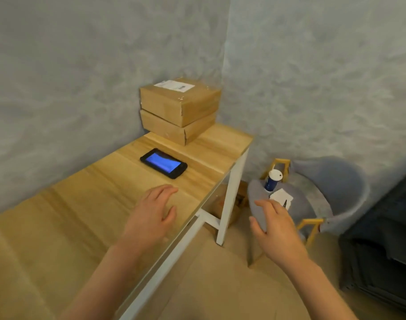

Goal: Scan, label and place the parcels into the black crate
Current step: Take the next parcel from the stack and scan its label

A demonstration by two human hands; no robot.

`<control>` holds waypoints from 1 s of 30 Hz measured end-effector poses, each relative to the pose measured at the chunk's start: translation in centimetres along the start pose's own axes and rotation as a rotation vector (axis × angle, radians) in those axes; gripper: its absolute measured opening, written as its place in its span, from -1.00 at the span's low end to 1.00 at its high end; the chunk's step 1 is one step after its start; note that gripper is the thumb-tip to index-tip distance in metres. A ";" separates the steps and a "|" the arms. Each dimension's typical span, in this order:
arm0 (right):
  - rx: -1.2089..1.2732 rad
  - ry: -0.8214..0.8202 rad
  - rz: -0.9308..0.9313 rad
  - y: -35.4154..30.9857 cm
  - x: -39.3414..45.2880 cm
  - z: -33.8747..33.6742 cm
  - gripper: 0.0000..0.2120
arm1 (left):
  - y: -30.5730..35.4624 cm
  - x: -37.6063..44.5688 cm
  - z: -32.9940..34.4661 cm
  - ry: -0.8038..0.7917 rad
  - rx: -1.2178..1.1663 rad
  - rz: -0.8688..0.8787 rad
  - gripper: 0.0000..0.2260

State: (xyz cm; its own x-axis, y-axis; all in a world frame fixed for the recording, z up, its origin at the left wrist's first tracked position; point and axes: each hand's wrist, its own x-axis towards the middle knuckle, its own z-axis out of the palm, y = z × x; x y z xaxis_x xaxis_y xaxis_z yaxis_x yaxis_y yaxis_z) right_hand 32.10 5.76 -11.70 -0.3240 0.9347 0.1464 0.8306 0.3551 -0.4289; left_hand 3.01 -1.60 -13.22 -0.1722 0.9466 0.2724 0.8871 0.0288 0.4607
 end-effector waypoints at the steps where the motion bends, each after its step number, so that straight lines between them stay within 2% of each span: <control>1: -0.005 -0.006 -0.019 0.7 2.1 -0.5 -0.58 | 0.4 1.8 0.4 0.017 0.002 -0.012 -0.59; 9: 0.041 -0.011 -0.156 4.4 18.6 -1.4 -0.58 | 0.7 14.9 2.0 0.161 -0.030 -0.137 -0.61; 14: 0.093 -0.012 -0.236 4.2 28.8 -0.4 -0.59 | -0.9 22.1 2.2 0.253 -0.099 -0.227 -0.55; 20: 0.239 -0.061 -0.221 3.1 39.1 0.9 -0.56 | -2.5 28.9 2.9 0.375 -0.367 -0.378 -0.42; 23: 0.362 -0.044 -0.209 2.0 44.3 1.6 -0.54 | -2.8 31.1 3.2 0.444 -0.489 -0.430 -0.44; 30: 0.824 -0.055 -0.075 -1.9 53.2 3.6 -0.58 | -2.2 33.7 4.3 0.549 -0.711 -0.554 -0.53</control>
State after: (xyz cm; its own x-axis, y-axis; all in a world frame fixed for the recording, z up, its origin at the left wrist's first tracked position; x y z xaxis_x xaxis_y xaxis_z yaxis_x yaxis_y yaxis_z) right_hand 11.60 54.72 -6.31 -0.4053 0.8990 0.1661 0.2147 0.2702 -0.9386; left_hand -2.94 31.61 -8.69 -0.8043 0.5786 0.1353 0.2003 0.0496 0.9785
